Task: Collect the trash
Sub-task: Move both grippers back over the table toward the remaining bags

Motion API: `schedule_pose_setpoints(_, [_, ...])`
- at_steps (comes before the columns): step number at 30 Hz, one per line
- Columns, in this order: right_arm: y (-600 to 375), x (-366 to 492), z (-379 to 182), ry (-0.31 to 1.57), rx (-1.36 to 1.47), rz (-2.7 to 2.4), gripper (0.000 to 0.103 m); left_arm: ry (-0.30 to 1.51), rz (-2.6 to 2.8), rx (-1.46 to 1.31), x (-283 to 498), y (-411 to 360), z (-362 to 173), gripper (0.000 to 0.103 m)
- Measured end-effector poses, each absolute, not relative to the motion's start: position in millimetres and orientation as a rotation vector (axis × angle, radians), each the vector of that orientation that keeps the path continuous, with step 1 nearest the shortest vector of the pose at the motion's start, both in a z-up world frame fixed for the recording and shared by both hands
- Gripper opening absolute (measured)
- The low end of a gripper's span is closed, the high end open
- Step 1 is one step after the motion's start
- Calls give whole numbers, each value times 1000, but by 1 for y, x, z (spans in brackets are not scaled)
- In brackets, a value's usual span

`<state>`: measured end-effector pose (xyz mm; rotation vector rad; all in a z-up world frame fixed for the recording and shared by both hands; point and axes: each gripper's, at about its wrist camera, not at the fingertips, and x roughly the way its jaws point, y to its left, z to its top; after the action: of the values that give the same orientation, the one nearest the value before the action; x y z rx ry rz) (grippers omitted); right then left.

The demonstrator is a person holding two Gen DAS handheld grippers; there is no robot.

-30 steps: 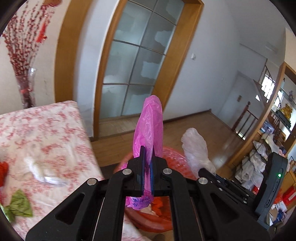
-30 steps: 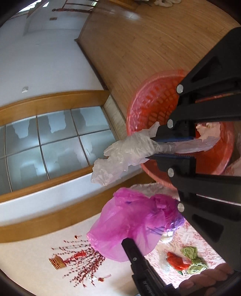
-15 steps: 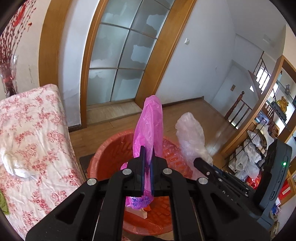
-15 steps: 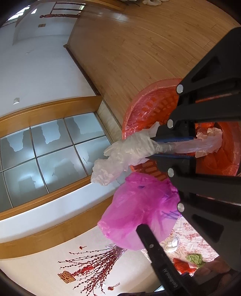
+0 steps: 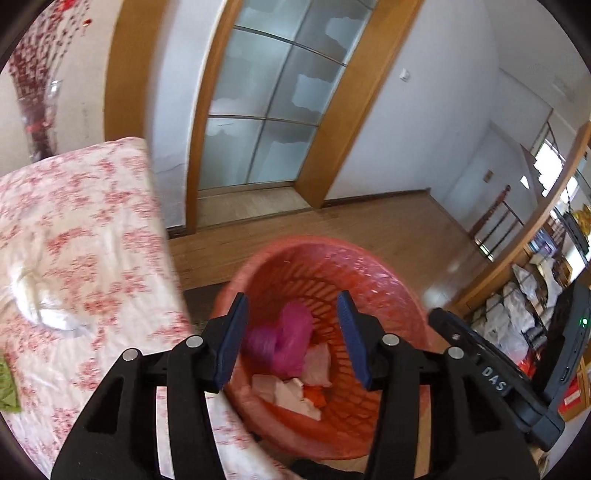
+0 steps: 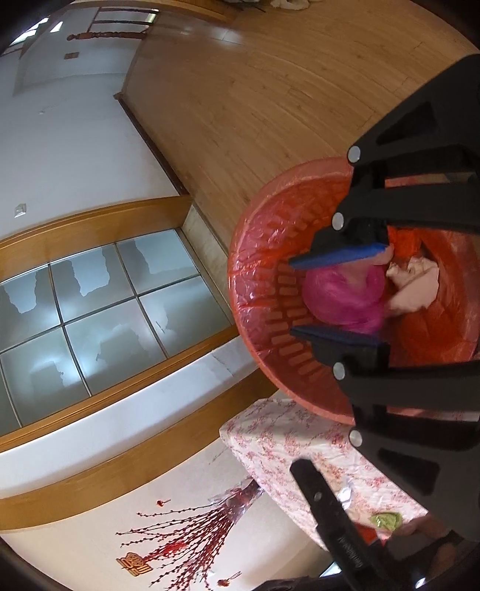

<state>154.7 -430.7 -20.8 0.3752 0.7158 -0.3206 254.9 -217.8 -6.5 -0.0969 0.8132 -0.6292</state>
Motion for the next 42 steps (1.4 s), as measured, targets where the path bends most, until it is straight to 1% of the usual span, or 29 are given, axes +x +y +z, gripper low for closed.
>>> schedule_pose_setpoints(6, [-424, 148, -15, 708, 324, -337, 42, 767, -541, -77, 248, -182, -3, 62])
schedule_pose_setpoints(12, [-406, 150, -10, 712, 307, -304, 43, 720, -424, -18, 232, -143, -1, 72])
schedule_pose_setpoints(22, [-357, 157, -6, 735, 261, -211, 43, 714, -301, -23, 213, -75, -10, 75])
schedule_pose_setpoints(35, [-287, 167, -10, 778, 209, -83, 43, 706, -152, -65, 190, 10, -19, 76])
schedule_pose_setpoints(38, [-261, 171, -12, 791, 195, -32, 43, 683, -96, -66, 183, 36, -17, 76])
schedule_pose_setpoints(42, [-214, 178, -18, 818, 169, 61, 43, 653, -10, -82, 175, 77, -13, 79])
